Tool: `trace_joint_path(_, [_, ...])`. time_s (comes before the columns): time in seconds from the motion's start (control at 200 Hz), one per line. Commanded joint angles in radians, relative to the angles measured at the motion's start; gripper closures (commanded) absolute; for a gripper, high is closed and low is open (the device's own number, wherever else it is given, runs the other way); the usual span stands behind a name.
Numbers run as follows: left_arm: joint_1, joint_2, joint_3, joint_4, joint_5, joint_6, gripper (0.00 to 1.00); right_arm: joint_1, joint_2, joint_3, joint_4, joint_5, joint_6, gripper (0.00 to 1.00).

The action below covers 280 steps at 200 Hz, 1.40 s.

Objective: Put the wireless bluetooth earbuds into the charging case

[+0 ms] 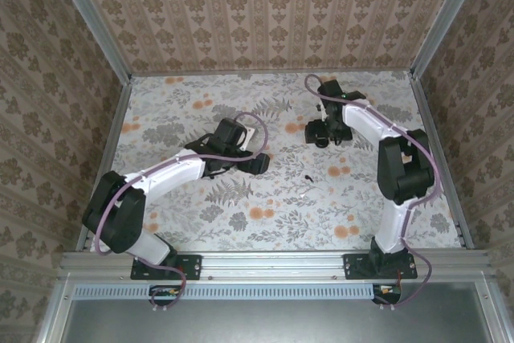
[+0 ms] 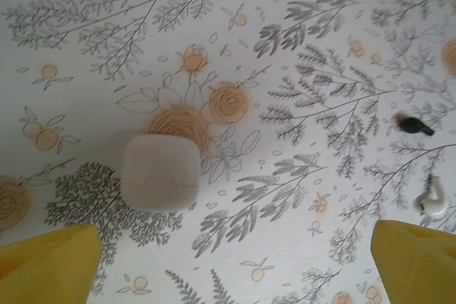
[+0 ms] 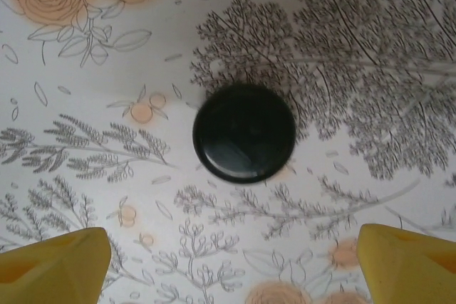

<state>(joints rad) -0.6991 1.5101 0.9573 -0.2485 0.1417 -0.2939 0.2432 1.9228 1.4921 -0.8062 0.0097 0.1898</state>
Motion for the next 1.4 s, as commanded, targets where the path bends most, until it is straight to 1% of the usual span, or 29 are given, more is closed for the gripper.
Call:
trace_joint_path(0.0, [0.000, 0.019, 0.032, 0.028, 0.045, -0.004, 0.02, 0.003, 0.075, 0.099, -0.096, -0.016, -0.052, 0.11])
trace_joint_path(0.175, [0.006, 0.050, 0.077, 0.006, 0.065, 0.049, 0.02, 0.003, 0.178, 0.200, -0.131, -0.010, -0.070, 0.13])
trace_joint_path(0.375, [0.026, 0.038, 0.043, 0.034, 0.067, 0.048, 0.02, 0.003, 0.281, 0.258, -0.187, -0.008, -0.095, 0.14])
trace_joint_path(0.43, [0.030, 0.030, 0.023, 0.051, 0.070, 0.037, 0.02, 0.003, 0.300, 0.266, -0.199, -0.010, -0.104, 0.17])
trace_joint_path(0.575, [0.032, 0.026, 0.004, 0.048, 0.073, 0.029, 0.02, 0.003, 0.310, 0.263, -0.200, -0.010, -0.112, 0.29])
trace_joint_path(0.78, [0.031, -0.008, -0.024, 0.052, 0.070, 0.010, 0.03, 0.003, 0.277, 0.223, -0.184, -0.033, -0.105, 0.38])
trace_joint_path(0.94, [0.029, -0.039, -0.070, 0.078, 0.068, -0.011, 0.03, 0.003, 0.240, 0.164, -0.160, -0.052, -0.095, 0.43])
trace_joint_path(1.06, [0.022, -0.055, -0.092, 0.101, 0.076, -0.012, 0.04, 0.002, 0.186, 0.100, -0.118, -0.100, -0.073, 0.45])
trace_joint_path(1.24, [-0.009, -0.104, -0.150, 0.231, 0.085, -0.001, 0.04, 0.004, 0.072, -0.030, -0.015, -0.220, 0.009, 0.47])
trace_joint_path(1.395, [-0.048, -0.154, -0.225, 0.396, 0.062, 0.012, 0.04, 0.016, -0.062, -0.155, 0.078, -0.307, 0.157, 0.48])
